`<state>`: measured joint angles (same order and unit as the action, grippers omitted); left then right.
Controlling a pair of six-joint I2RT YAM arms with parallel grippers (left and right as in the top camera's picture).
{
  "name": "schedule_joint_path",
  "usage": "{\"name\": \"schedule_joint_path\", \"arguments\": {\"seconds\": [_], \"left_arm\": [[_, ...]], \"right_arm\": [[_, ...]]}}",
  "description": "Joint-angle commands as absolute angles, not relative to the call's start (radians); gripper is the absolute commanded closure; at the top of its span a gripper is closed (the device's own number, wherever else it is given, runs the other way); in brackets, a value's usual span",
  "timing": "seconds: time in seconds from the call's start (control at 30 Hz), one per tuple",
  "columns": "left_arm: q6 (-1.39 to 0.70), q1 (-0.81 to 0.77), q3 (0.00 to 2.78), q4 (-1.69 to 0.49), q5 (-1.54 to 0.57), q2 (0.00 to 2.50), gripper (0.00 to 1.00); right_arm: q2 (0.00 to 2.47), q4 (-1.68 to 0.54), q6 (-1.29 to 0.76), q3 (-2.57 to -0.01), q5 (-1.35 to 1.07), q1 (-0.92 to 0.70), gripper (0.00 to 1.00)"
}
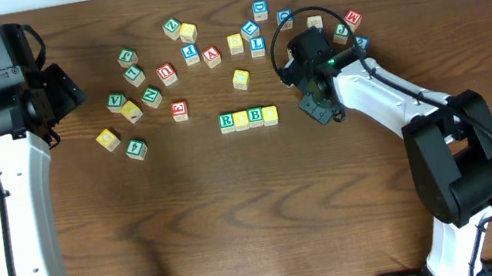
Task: Spell out ROBOT
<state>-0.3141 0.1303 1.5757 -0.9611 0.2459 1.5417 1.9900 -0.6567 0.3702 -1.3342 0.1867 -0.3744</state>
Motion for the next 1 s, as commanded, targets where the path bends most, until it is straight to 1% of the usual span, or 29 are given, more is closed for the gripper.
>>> {"name": "schedule_joint_path", "arguments": {"seconds": [0.0,0.27,0.5,0.97], "left_arm": [[-0.315,0.134,1.56,-0.96,0.263,1.532,0.03],[-0.315,0.134,1.56,-0.96,0.263,1.532,0.03],[-0.315,0.134,1.56,-0.96,0.263,1.532,0.03],[-0.315,0.134,1.56,-0.96,0.263,1.532,0.02]], "right_arm": [[1.999,-0.654,0.379,-1.332,0.132,-0.368,0.99],[1.974,-0.637,0.379,-1.336,0.133,-0.368,0.99],[1.939,-0.594,0.379,-1.336,0.212,-0.366,0.99],[1.95,-0.594,0.38,-1.328,0.205,-0.324,0.99]]}}
